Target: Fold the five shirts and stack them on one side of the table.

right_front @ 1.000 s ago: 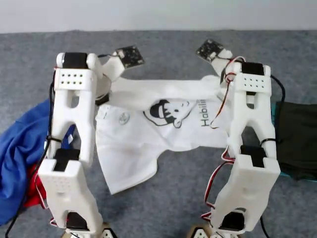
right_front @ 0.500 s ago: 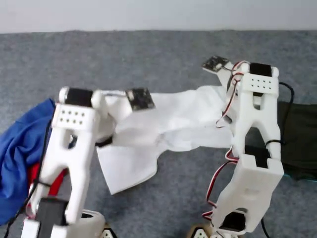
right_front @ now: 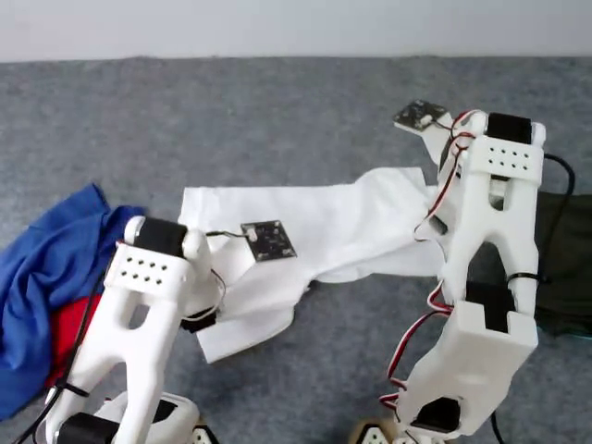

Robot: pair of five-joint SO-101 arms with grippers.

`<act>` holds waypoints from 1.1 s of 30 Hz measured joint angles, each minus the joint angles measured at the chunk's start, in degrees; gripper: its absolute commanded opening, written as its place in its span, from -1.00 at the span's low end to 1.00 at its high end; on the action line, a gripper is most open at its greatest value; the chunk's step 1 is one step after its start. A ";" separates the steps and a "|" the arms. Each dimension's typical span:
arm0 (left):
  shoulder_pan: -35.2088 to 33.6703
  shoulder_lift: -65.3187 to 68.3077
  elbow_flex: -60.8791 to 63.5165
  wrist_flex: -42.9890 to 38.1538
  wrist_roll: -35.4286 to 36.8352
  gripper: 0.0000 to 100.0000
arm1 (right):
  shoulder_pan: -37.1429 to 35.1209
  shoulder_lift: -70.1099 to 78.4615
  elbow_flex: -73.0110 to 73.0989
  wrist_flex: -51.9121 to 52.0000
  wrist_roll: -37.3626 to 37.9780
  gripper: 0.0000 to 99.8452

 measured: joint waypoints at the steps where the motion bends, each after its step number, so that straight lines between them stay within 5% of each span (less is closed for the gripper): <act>1: 0.00 -0.09 0.09 -0.09 0.53 -0.96 | 0.00 0.00 0.00 0.26 0.00 -0.98; 7: 0.00 -0.09 0.09 -1.23 1.14 -0.94 | 0.00 0.00 0.00 1.14 0.00 -0.93; 14: 0.00 -0.44 0.09 -1.05 3.25 -0.78 | 0.09 0.00 0.00 2.46 0.00 -0.57; 23: -0.09 -0.44 0.09 -0.97 5.63 -0.86 | 0.09 0.00 0.00 2.73 0.00 -0.58; 30: -6.77 -0.44 -8.00 -7.21 11.69 -0.97 | 0.09 0.00 0.00 -0.62 -1.05 -0.99; 33: -8.44 -0.44 -9.23 -13.27 16.09 -0.97 | 0.09 0.00 0.00 -7.21 -6.07 -0.98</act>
